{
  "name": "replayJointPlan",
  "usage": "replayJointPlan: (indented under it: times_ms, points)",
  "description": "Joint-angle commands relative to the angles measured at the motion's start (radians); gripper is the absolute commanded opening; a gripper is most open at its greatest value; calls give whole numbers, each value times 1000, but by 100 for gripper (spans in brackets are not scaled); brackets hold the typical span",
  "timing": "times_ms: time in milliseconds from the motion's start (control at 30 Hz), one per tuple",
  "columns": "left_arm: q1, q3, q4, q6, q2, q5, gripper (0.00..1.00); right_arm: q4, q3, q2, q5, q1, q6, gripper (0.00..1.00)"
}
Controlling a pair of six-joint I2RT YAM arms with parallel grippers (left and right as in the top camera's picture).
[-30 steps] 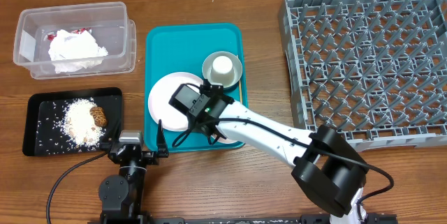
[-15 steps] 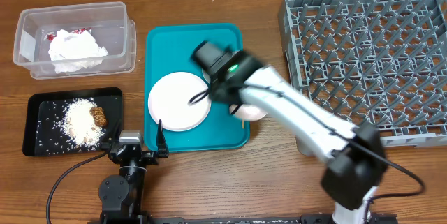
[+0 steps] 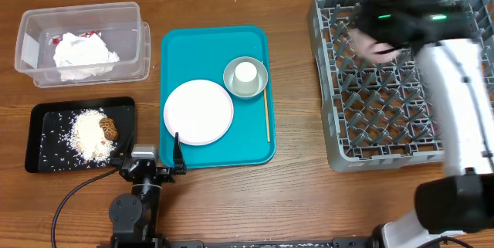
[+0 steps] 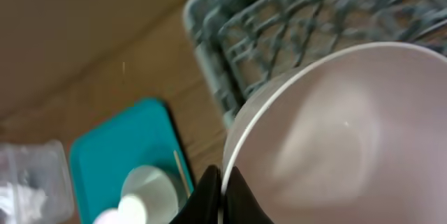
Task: Sort waste into correct bins and load items into the dishwasher
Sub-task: 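Lift the white bowl and carry it right over the dish rack, then set the white bowl upright in the rack and release it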
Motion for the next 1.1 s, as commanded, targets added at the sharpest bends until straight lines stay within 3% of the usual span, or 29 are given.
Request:
replayJointPlan:
  times_ms: [0,233,533,1067]
  points:
    - [7,-7,4,-9,-12,-9,100,65,1,1,-271,-182,-79,4]
    - [7,-7,4,-9,-12,-9,100,191,-24,116,-756,-459,-163,4]
    - [7,-7,4,-9,-12,-9,100,302,-24,316,-1052,-527,-161,4]
    - [7,-7,4,-9,-12,-9,100,84,-24,366,-991,-593,-127,4]
